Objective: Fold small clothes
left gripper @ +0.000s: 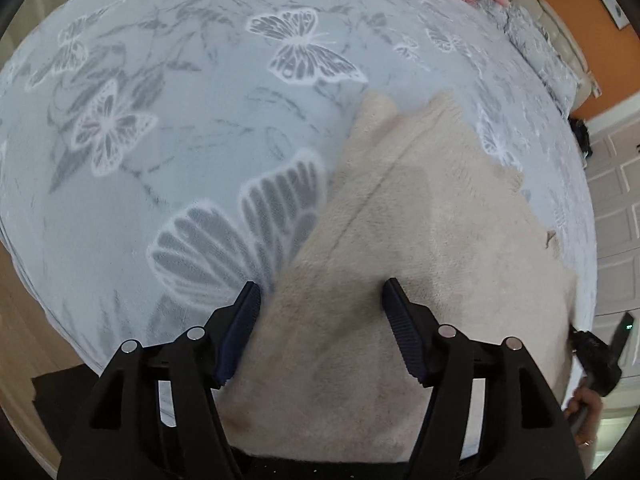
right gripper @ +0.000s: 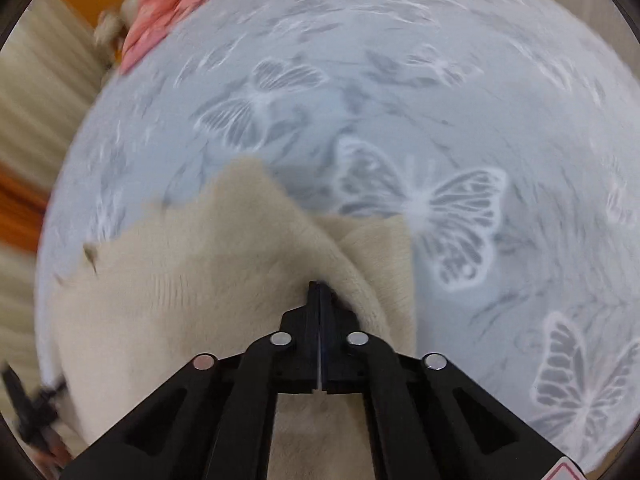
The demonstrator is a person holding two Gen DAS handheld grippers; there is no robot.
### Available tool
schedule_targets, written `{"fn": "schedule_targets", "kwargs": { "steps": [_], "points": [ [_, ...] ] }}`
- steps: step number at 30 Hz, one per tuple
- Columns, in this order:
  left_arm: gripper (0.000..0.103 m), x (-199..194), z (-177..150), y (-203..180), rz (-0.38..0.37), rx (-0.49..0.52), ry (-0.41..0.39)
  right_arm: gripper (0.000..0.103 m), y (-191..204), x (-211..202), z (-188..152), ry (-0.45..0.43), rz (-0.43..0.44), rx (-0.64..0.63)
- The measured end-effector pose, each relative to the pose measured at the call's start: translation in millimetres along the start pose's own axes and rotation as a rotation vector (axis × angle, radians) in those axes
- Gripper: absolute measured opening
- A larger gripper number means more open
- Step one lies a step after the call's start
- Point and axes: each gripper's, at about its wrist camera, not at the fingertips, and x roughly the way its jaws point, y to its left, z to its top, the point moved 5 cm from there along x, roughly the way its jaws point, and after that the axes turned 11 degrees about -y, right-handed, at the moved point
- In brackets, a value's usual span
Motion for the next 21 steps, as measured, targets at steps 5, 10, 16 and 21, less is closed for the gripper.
{"fn": "schedule_targets", "kwargs": {
  "steps": [5, 10, 16, 21],
  "points": [
    [0.088, -5.0, 1.5, 14.9, -0.020, -0.058, 0.008, 0.012, 33.3, -60.7, -12.1, -0.123, 0.045, -0.054],
    [0.098, 1.0, 0.2, 18.0, -0.031, -0.151, -0.022, 0.012, 97.2, -67.7, -81.2, -0.018, 0.188, -0.154],
    [0.071, 0.0, 0.0, 7.2, -0.030, -0.141, 0.020, 0.004, 178.1, -52.9, -84.5, 0.023, 0.287, -0.286],
    [0.041, -2.0, -2.8, 16.4, -0.113, -0.196, 0.046, 0.003, 222.6, 3.0, -83.6, 0.122, 0.183, -0.407]
  ]
}}
